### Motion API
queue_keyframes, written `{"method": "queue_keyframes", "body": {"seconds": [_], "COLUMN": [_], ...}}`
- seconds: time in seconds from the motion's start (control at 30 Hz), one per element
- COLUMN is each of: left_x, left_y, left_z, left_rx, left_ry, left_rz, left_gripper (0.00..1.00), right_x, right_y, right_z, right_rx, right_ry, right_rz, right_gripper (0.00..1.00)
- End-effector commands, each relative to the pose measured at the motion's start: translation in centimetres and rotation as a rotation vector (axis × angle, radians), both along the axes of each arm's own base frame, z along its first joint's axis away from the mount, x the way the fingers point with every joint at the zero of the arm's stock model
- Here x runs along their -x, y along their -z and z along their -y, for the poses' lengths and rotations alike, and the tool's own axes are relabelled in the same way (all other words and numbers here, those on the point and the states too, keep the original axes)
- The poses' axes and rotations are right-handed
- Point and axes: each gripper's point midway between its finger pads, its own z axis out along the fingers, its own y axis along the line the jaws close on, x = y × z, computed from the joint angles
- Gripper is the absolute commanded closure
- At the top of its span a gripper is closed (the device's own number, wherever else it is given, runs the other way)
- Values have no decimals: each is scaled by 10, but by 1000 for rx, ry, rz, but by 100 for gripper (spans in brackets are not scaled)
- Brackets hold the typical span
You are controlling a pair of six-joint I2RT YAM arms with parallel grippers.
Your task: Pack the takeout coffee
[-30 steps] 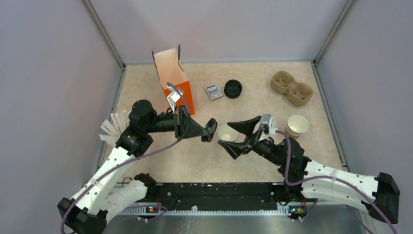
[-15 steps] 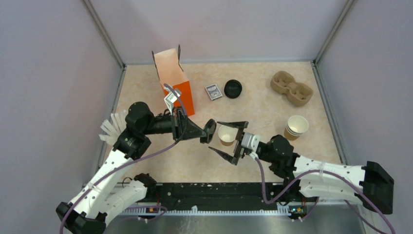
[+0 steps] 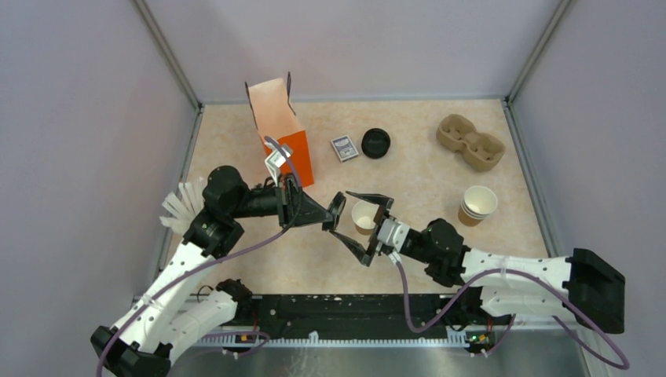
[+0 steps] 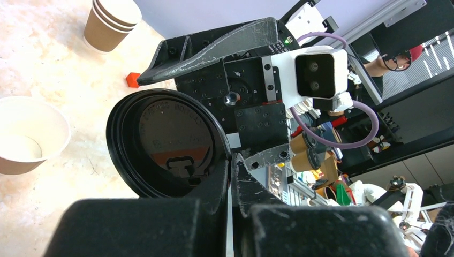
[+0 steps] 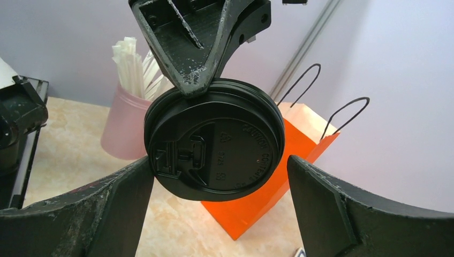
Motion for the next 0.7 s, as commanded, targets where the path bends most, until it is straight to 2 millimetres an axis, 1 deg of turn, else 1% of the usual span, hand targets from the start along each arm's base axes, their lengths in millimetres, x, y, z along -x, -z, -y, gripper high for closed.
{"method": "queue_keyframes", "body": {"seconds": [0.0, 0.13, 0.43, 0.5, 0.57, 0.6, 0.63, 0.67], "left_x": [5, 5, 5, 5, 4, 3, 3, 1], "left_y": [-8, -7, -7, -7, -6, -5, -4, -4], "left_z": [-1, -1, -1, -1, -1, -1, -1, -1], "left_rx": [30, 29, 24, 23, 19, 15, 13, 10], "left_ry": [11, 10, 11, 10, 5, 5, 3, -7], "left_rz": [46, 45, 47, 48, 48, 46, 48, 52], "left_gripper": [100, 100, 100, 98, 88, 80, 70, 56], "right_x": [3, 7, 10, 11, 11, 11, 11, 11], "right_y": [-44, -42, -39, -39, -40, -40, -39, -37], "right_z": [2, 2, 3, 5, 7, 9, 10, 11], "right_rx": [-120, -124, -101, -103, -114, -119, -124, -124], "right_ry": [7, -12, -20, -21, -20, -19, -20, -21], "right_rz": [67, 79, 85, 83, 74, 62, 45, 18], "right_gripper": [9, 9, 21, 23, 25, 26, 27, 28]}}
